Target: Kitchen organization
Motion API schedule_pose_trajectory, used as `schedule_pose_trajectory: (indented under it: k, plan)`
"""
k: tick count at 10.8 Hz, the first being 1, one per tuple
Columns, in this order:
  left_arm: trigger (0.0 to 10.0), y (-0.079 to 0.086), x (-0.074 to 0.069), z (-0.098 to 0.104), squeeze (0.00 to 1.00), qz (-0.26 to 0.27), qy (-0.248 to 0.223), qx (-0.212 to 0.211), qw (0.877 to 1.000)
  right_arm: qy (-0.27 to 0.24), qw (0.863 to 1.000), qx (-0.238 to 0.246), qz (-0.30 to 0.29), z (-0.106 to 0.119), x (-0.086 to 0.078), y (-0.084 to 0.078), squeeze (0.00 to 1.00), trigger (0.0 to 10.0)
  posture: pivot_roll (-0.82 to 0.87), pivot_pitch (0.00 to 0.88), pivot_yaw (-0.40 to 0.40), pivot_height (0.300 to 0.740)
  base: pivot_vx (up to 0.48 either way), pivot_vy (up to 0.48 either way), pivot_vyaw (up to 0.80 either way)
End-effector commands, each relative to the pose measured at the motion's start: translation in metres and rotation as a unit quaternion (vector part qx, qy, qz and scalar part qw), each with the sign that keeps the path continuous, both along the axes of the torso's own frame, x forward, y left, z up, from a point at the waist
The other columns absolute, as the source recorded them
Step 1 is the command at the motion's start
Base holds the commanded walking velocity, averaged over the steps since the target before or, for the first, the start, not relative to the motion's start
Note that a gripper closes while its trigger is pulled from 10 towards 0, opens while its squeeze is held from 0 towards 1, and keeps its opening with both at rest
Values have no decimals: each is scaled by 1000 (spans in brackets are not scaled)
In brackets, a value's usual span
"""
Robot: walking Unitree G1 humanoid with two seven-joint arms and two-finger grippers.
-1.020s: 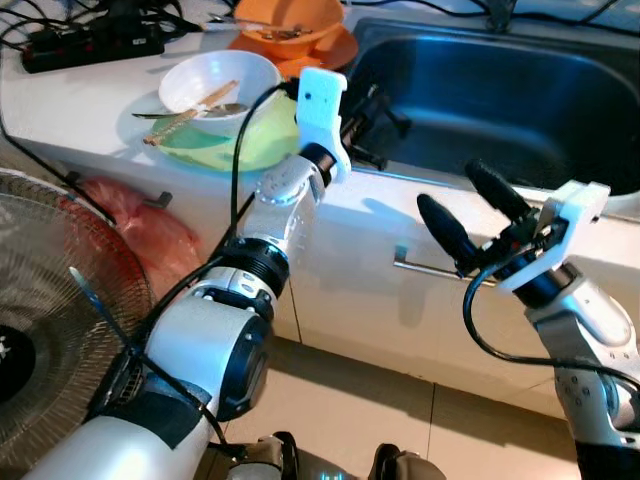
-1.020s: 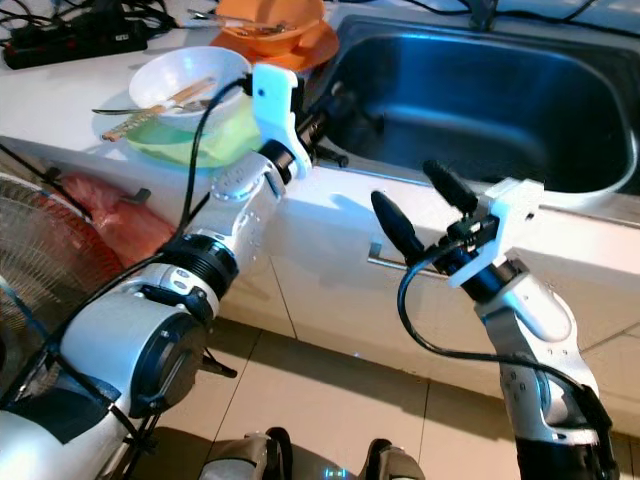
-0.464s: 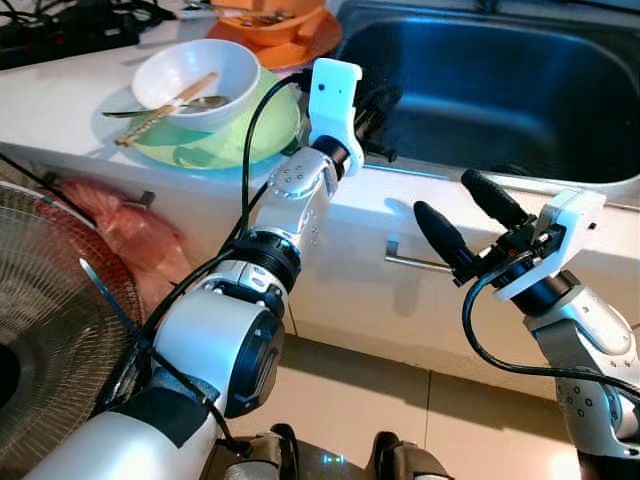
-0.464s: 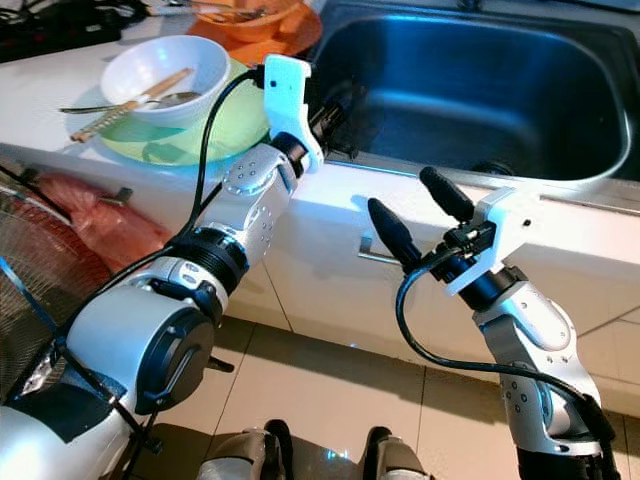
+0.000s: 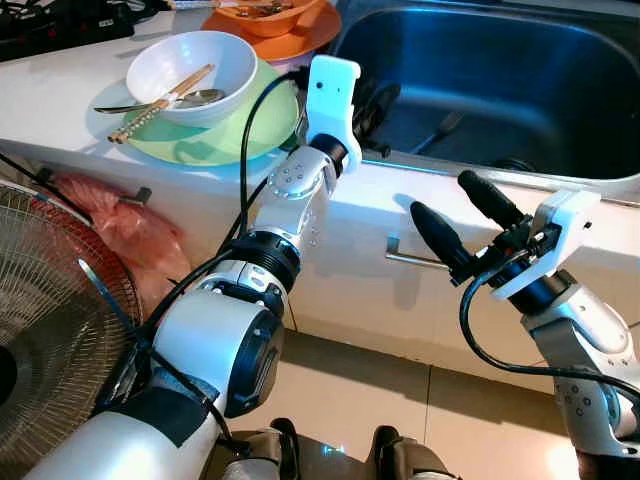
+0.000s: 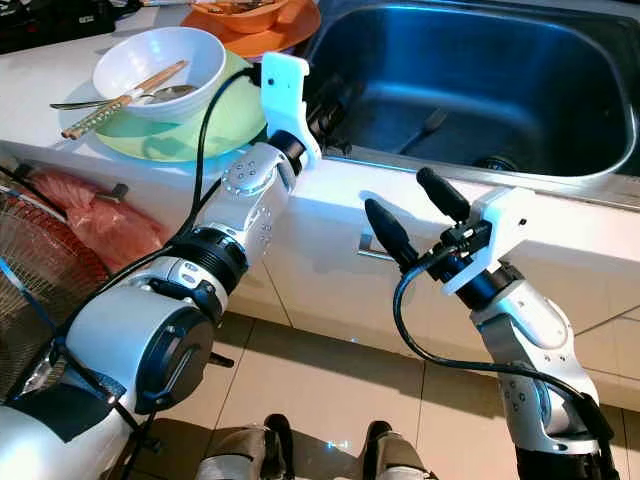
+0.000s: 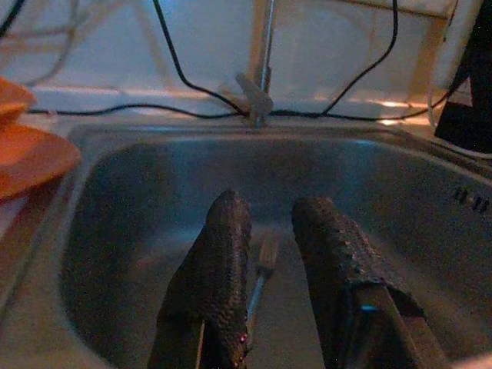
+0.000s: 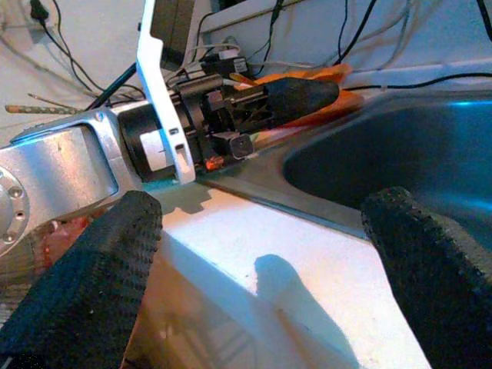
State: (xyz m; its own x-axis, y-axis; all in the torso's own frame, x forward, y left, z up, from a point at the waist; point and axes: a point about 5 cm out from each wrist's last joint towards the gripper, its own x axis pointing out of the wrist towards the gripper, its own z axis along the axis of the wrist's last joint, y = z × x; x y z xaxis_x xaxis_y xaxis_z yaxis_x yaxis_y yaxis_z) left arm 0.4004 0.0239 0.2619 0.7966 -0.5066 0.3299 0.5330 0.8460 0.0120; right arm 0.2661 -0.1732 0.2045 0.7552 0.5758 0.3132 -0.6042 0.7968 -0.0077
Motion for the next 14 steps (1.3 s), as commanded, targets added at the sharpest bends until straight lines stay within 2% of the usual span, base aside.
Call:
schedule_pose_trajectory:
  k: [1,2,3,4,5,6,7,8,10,11,12,13,14]
  plan:
    - [10000,3,-2,9,0,9,-43,7,999,-1,1000,2,4,0,2,2,0,10000,-87,241,63,740,0,0,0]
    - [10000,8,-4,13,0,16,-70,4,997,-1,1000,3,4,0,4,2,0,10000,-80,237,61,740,0,0,0]
    - [10000,18,-9,23,0,37,-131,6,991,-1,1000,5,8,-1,8,4,0,10000,-62,229,54,740,0,0,0]
    - [10000,26,-13,29,0,60,-171,18,983,-3,1000,8,11,0,11,6,0,10000,-48,219,47,740,0,0,0]
    - [10000,30,-17,32,0,73,-201,42,976,-4,1000,9,13,0,13,7,0,10000,-44,212,43,740,0,0,0]
    - [10000,40,-26,32,0,102,-244,83,961,-5,1000,10,17,1,17,8,0,10000,-29,201,36,740,0,0,0]
    - [10000,49,-32,29,0,123,-259,104,952,-7,1000,11,18,1,20,7,0,10000,-14,191,28,740,0,0,0]
    - [10000,53,-32,28,0,142,-259,118,948,-8,1000,13,21,1,23,8,0,10000,-8,187,27,740,0,0,0]
    - [10000,70,-47,21,0,195,-277,140,930,-11,999,15,27,1,29,11,0,10000,13,169,20,740,0,0,0]
    - [10000,77,-52,15,0,219,-267,146,927,-13,999,16,30,2,32,11,0,10000,25,163,18,740,0,0,0]
    - [10000,84,-58,1,0,251,-238,141,928,-15,999,17,32,2,34,12,0,10000,32,160,18,740,0,0,0]
    - [10000,91,-64,-11,0,295,-211,133,922,-15,999,18,35,1,35,13,0,10000,38,156,17,740,0,0,0]
    - [10000,94,-71,-29,0,311,-191,144,920,-16,999,19,37,0,36,14,0,10000,39,154,17,740,0,0,0]
